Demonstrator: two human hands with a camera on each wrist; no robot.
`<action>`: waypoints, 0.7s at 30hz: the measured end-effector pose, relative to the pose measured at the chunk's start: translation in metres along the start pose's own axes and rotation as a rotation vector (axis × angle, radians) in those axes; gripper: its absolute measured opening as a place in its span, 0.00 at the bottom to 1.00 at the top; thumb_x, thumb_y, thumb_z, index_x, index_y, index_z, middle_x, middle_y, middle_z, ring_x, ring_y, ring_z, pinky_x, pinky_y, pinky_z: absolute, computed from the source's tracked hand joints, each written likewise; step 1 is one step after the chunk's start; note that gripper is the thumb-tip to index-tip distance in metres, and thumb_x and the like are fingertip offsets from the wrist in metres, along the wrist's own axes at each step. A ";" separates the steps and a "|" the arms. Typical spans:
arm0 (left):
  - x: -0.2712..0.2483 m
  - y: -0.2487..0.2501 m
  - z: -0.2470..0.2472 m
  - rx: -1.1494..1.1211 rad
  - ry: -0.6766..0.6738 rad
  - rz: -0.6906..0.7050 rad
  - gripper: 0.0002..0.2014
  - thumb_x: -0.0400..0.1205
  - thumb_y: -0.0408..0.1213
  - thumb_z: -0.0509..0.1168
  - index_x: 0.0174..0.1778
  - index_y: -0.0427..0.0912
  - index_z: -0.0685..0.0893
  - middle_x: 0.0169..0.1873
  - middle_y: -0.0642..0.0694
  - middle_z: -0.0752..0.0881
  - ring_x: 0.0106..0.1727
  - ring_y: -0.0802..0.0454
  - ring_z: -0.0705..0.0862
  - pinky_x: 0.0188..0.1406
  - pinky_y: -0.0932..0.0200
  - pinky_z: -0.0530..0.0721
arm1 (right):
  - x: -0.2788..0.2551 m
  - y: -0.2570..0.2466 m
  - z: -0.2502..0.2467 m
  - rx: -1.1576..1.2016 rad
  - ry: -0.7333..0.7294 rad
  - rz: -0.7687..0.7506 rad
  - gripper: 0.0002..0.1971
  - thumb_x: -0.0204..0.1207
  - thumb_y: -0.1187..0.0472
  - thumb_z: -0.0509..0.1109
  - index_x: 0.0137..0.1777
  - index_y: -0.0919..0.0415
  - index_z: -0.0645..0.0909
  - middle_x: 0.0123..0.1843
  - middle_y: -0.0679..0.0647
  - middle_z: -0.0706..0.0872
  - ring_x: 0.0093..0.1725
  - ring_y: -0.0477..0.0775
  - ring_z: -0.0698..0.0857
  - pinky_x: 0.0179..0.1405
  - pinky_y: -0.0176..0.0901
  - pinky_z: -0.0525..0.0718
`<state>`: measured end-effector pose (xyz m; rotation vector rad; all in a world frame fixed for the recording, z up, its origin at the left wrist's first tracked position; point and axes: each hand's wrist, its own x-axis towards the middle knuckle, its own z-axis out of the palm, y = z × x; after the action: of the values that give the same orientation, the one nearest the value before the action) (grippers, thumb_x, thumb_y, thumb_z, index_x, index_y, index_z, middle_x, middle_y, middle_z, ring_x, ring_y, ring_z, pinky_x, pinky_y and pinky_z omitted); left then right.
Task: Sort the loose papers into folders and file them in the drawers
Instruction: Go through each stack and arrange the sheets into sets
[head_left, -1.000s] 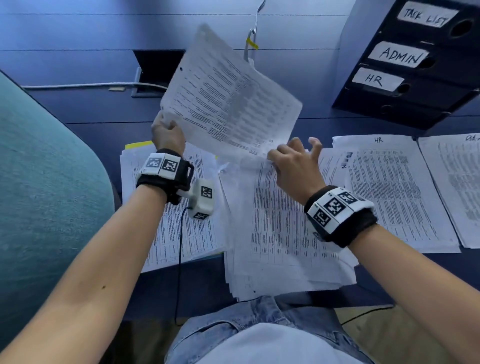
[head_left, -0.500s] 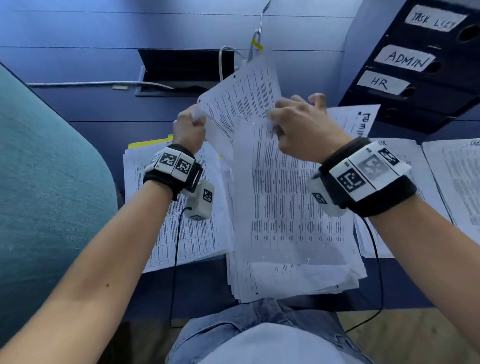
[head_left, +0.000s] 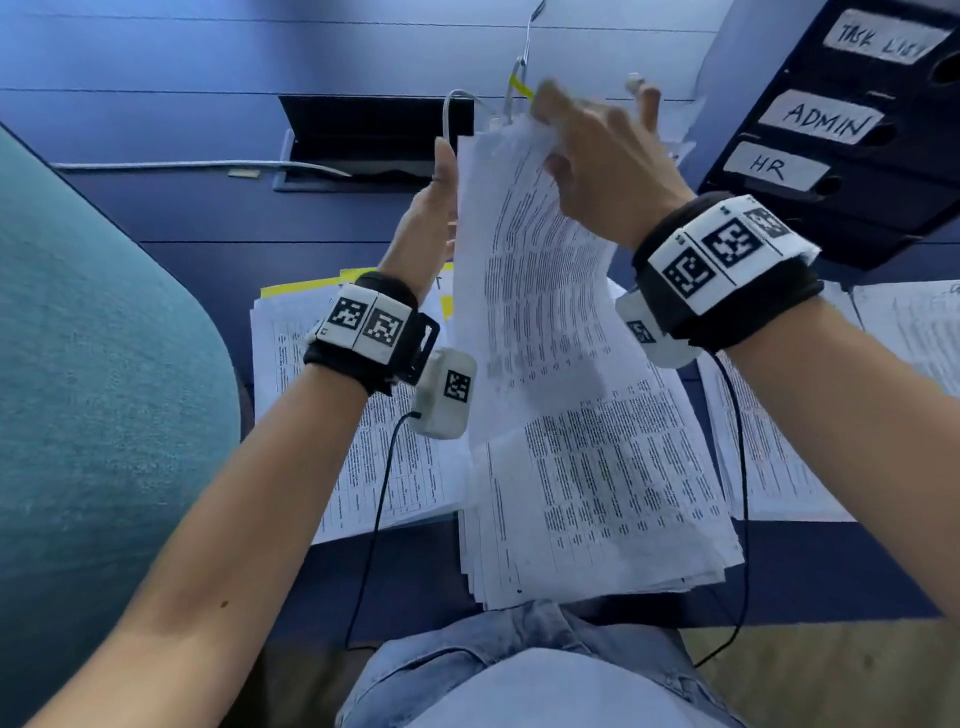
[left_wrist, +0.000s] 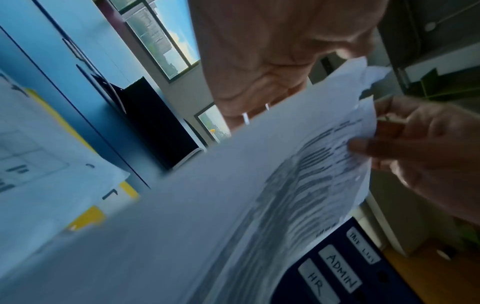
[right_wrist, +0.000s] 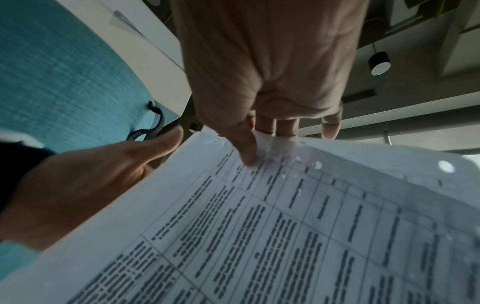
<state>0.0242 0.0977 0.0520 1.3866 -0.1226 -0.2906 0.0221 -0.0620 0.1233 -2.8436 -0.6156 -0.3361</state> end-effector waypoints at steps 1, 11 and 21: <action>-0.001 -0.002 0.002 0.047 -0.005 0.013 0.32 0.64 0.71 0.66 0.56 0.51 0.84 0.52 0.54 0.88 0.59 0.56 0.84 0.63 0.52 0.80 | 0.001 0.000 -0.003 0.053 0.040 0.020 0.20 0.74 0.76 0.55 0.65 0.65 0.69 0.49 0.55 0.82 0.46 0.56 0.79 0.66 0.49 0.58; -0.005 0.020 0.018 0.159 0.192 0.241 0.03 0.73 0.35 0.67 0.40 0.40 0.83 0.40 0.39 0.86 0.44 0.43 0.85 0.48 0.42 0.85 | 0.009 0.006 -0.036 -0.139 0.185 0.227 0.29 0.82 0.42 0.48 0.79 0.57 0.61 0.78 0.53 0.67 0.79 0.52 0.63 0.78 0.57 0.48; -0.027 -0.066 0.019 0.240 0.103 -0.287 0.07 0.82 0.39 0.65 0.44 0.39 0.81 0.41 0.39 0.81 0.40 0.47 0.80 0.42 0.53 0.78 | -0.047 0.034 0.057 0.174 -0.267 0.159 0.07 0.77 0.70 0.59 0.45 0.62 0.78 0.41 0.49 0.81 0.52 0.59 0.83 0.57 0.48 0.64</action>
<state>-0.0147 0.0771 -0.0068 1.6566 0.1320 -0.4532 0.0052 -0.0952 0.0518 -2.7641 -0.4363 0.1202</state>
